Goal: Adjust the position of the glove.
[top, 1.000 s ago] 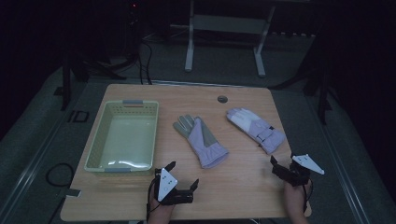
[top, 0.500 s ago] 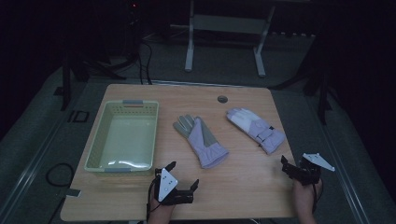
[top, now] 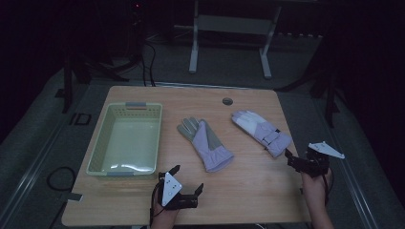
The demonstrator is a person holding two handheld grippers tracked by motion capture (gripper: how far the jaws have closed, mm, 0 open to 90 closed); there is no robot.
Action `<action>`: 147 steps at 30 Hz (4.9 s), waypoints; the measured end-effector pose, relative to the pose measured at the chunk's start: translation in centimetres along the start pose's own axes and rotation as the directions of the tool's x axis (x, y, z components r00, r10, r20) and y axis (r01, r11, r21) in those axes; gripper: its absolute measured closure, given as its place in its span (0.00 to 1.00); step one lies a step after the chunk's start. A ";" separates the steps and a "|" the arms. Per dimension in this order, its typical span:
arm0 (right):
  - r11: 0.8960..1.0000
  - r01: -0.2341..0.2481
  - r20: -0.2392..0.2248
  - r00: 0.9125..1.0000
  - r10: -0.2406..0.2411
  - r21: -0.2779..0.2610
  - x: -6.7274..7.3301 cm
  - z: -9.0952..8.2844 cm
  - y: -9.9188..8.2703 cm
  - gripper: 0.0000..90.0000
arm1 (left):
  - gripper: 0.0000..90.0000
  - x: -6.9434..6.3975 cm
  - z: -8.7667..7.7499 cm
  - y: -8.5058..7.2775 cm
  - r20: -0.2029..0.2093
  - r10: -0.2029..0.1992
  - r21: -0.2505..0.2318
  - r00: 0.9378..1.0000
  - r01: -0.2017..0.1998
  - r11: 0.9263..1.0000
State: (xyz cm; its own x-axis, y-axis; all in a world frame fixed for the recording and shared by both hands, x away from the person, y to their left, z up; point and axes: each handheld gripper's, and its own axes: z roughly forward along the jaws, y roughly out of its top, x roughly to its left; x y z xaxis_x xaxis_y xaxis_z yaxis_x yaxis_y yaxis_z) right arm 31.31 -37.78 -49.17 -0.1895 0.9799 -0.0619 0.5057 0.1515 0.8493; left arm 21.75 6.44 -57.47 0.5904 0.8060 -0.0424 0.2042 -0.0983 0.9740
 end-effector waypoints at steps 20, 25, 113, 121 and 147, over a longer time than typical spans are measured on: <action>0.998 0.048 -0.123 0.991 -0.051 -0.028 3.9 -0.2 6.5 0.17 | 0.00 -0.1 0.1 0.0 0.006 0.010 0.007 1.000 -0.010 1.000; 0.999 0.044 -0.175 0.983 -0.048 -0.030 5.2 -0.1 7.5 0.12 | 0.00 0.0 0.0 0.0 0.002 0.010 0.001 1.000 -0.010 1.000; 0.995 0.077 -0.418 0.908 -0.041 0.071 21.0 8.4 8.4 0.92 | 0.00 -0.4 0.1 0.1 0.020 0.039 0.021 0.999 -0.039 0.999; 0.996 -0.019 -0.404 0.913 0.053 0.088 20.3 7.7 6.3 0.92 | 0.00 -0.4 0.2 0.1 0.017 0.034 0.023 0.999 -0.034 0.999; 0.978 -0.060 -0.289 0.950 0.118 0.200 21.6 12.9 2.4 0.60 | 0.00 -0.2 0.2 0.1 0.014 0.015 0.022 1.000 -0.015 1.000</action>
State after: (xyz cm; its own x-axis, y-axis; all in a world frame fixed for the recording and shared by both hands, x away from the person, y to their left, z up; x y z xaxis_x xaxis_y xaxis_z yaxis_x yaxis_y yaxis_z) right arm 39.32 -14.60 -55.20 -0.3637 0.9113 0.1929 0.6746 0.1149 0.7292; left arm 21.77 6.15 -57.42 0.6040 0.7964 -0.0308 0.2125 -0.1238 0.9693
